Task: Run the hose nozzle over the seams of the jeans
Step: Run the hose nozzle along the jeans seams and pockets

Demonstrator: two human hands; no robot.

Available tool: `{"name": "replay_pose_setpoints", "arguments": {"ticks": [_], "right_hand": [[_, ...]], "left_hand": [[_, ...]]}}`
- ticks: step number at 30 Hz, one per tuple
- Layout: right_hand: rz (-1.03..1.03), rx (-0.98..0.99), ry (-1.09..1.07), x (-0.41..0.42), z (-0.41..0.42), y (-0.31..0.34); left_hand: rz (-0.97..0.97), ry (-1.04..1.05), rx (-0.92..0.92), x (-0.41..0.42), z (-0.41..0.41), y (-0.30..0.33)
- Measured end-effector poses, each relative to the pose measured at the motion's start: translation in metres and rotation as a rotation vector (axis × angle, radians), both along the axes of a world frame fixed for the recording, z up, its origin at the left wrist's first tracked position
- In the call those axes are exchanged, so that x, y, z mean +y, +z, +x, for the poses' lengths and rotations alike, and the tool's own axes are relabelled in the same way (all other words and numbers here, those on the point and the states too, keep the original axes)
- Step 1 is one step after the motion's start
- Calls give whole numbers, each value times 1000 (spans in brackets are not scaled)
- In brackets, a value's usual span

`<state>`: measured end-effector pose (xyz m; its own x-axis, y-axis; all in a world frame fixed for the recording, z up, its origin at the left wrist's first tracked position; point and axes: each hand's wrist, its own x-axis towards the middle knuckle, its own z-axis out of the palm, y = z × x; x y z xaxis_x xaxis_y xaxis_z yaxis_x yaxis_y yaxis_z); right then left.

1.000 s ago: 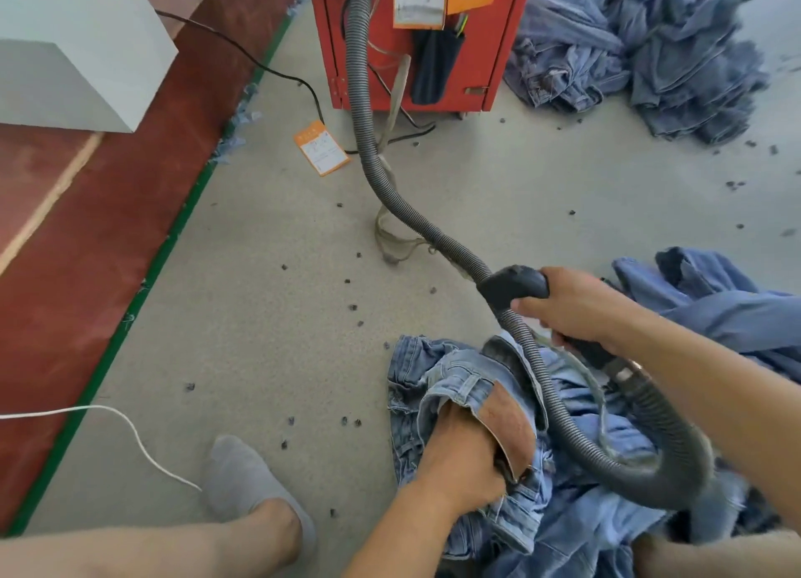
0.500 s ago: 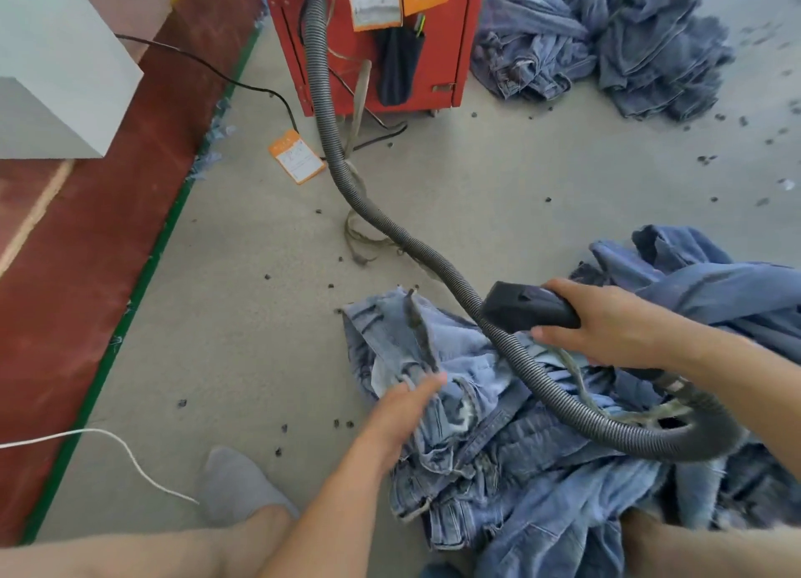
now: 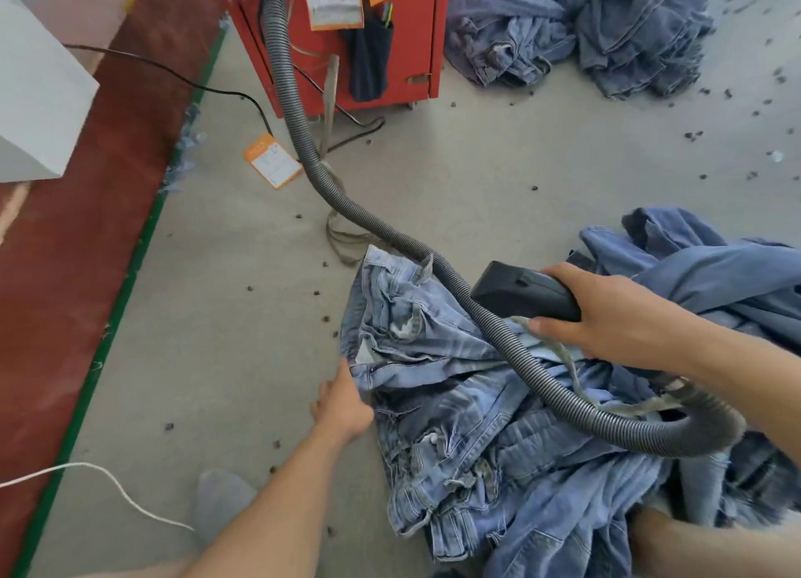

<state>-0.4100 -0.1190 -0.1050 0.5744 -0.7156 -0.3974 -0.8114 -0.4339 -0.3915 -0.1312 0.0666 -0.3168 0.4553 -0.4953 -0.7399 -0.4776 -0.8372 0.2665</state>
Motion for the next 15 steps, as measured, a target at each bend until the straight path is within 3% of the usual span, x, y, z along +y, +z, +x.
{"name": "replay_pose_setpoints", "arguments": {"ticks": [4, 7, 10, 12, 15], "right_hand": [[-32, 26, 36, 2, 2, -3], [9, -45, 44, 0, 0, 0], [38, -64, 17, -3, -1, 7], [-35, -50, -25, -7, 0, 9], [-120, -75, -81, -14, -3, 17]], "left_hand": [[79, -159, -239, -14, 17, -7], [-71, -293, -239, -30, 39, 14], [-295, -238, -86, -62, 51, 62], [-462, -90, 87, -85, 49, 107], [-648, 232, 709, -96, 40, 149]]}}
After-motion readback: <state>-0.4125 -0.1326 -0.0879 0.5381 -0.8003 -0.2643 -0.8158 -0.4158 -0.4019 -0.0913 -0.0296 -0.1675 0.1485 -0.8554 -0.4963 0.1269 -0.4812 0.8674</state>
